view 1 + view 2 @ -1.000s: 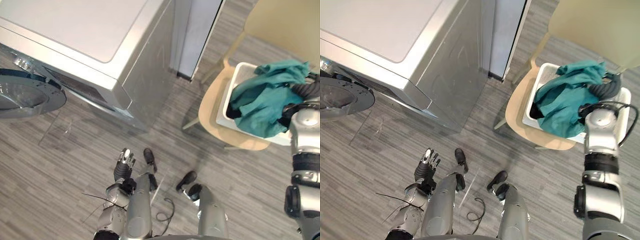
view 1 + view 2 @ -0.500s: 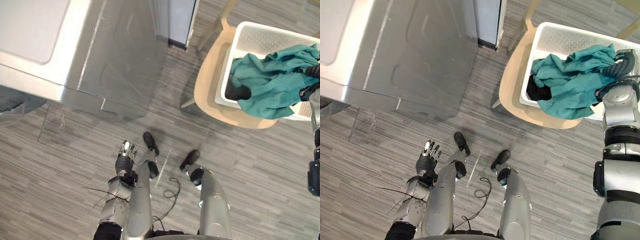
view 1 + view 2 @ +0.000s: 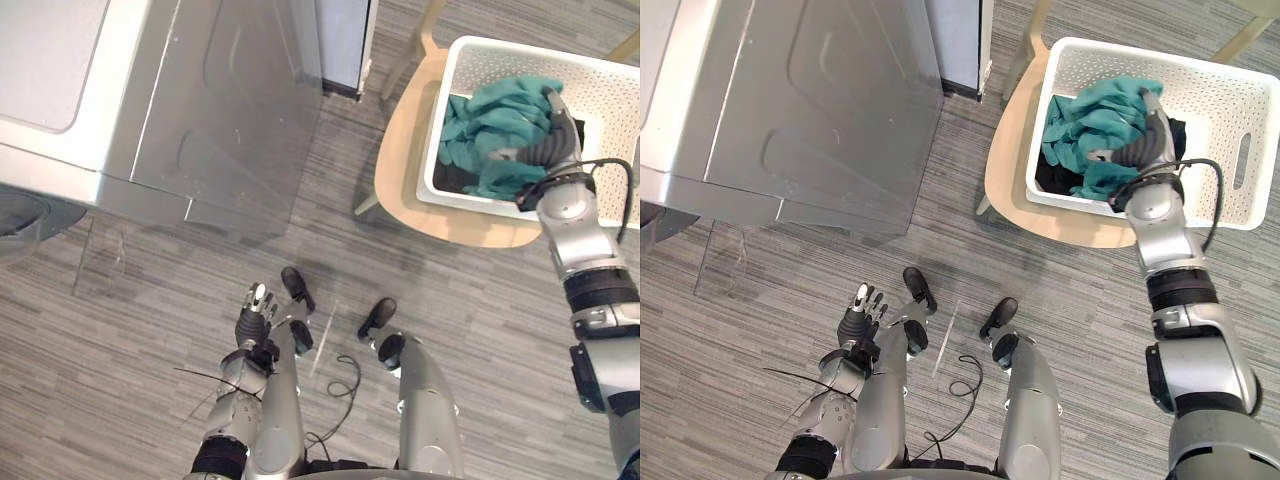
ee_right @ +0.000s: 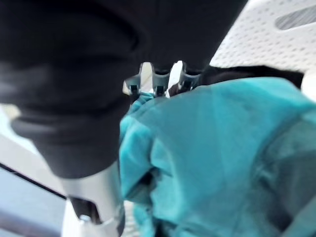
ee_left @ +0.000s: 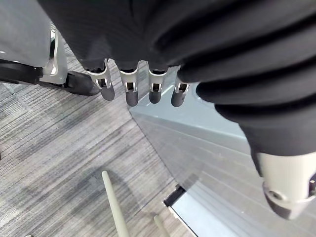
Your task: Pick up the laundry basket with both hands and put the clothes into the washing machine.
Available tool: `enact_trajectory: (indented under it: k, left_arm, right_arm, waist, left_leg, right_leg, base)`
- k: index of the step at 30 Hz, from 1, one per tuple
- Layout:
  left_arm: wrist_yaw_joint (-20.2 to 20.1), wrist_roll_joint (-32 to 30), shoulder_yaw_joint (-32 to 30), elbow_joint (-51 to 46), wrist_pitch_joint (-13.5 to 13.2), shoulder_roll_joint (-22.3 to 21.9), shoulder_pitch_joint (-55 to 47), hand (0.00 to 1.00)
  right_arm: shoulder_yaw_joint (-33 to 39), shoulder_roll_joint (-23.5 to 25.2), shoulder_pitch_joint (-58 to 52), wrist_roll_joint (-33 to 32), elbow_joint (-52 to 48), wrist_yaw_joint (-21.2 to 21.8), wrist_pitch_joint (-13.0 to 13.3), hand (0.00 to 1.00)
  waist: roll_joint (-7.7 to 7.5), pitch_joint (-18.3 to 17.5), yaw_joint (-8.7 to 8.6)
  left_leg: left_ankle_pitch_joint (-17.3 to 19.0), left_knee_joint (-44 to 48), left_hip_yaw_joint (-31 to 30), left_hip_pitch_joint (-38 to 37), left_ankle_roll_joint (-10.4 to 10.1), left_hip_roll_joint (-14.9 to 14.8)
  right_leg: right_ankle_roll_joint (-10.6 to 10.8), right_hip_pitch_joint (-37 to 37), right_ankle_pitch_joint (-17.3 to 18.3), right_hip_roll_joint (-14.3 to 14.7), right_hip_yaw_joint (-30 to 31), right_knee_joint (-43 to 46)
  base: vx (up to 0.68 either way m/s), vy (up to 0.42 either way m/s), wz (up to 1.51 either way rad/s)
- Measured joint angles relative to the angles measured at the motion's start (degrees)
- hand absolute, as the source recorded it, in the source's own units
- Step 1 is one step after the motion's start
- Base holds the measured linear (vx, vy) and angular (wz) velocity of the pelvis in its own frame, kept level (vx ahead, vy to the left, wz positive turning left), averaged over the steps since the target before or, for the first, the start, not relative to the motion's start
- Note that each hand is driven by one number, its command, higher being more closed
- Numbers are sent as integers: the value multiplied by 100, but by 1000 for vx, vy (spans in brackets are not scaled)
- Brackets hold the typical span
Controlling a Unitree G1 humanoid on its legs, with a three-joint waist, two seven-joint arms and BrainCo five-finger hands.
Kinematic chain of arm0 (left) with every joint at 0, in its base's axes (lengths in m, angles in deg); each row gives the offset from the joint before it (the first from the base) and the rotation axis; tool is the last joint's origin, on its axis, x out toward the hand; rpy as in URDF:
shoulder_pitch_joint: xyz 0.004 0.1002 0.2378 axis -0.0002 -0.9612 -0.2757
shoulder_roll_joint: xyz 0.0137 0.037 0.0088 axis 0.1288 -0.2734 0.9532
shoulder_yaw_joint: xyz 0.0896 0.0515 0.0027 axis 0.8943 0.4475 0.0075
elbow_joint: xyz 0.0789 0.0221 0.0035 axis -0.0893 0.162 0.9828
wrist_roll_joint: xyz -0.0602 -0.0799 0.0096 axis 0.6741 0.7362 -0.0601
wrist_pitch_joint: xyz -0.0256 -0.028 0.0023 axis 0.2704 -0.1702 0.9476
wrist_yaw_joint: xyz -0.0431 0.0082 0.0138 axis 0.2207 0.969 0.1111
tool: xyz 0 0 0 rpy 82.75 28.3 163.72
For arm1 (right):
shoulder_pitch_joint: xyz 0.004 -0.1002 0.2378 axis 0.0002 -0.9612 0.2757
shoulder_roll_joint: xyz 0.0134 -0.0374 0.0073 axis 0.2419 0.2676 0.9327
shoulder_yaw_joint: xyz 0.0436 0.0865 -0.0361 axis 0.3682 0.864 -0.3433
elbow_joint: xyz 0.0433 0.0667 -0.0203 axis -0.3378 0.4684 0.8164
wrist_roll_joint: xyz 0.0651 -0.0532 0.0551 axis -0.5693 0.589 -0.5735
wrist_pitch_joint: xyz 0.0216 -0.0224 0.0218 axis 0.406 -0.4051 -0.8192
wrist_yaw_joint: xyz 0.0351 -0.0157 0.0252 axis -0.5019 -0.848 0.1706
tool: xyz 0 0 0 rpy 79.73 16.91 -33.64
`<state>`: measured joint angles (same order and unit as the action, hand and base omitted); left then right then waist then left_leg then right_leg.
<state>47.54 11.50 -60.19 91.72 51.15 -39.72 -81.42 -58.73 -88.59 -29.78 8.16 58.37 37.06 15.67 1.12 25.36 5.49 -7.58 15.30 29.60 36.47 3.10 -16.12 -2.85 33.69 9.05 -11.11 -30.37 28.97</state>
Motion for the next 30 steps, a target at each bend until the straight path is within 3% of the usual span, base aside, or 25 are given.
enact_trajectory:
  k: [5, 15, 23, 30]
  left_arm:
    - [-6, 0, 2, -21, 1, 26, -1, 0]
    - [-40, 109, 6, -225, 4, 132, -7, 0]
    - [-37, 112, -4, -224, 41, 136, -6, 0]
    - [-37, 226, -8, -223, 54, 153, -6, 0]
  right_arm:
    - [104, 81, -455, 354, -975, -45, 20, 0]
    - [294, 261, -785, 899, -1112, 59, -21, 0]
    - [521, 261, -708, 895, -398, 190, -43, 0]
    - [522, 254, -423, 890, 213, 387, -20, 0]
  waist:
    - [-5, -1, 10]
    - [-14, 0, 15]
    - [-28, -6, 148]
    - [-28, -6, 144]
  left_leg:
    - [40, 103, -50, -14, 50, 11]
    - [55, 69, -76, 41, 27, 18]
    - [34, 60, -118, 101, 58, 11]
    - [2, -111, -130, 98, 23, 49]
  right_leg:
    - [5, -81, 3, -44, -24, 47]
    - [54, -40, 6, -58, -84, 54]
    - [5, -55, -140, 3, -117, -98]
    - [13, -81, -142, 11, -197, -189]
  base:
    - [-15, -13, 6]
    - [-31, -31, 1]
    - [24, -47, 0]
    - [12, -58, 4]
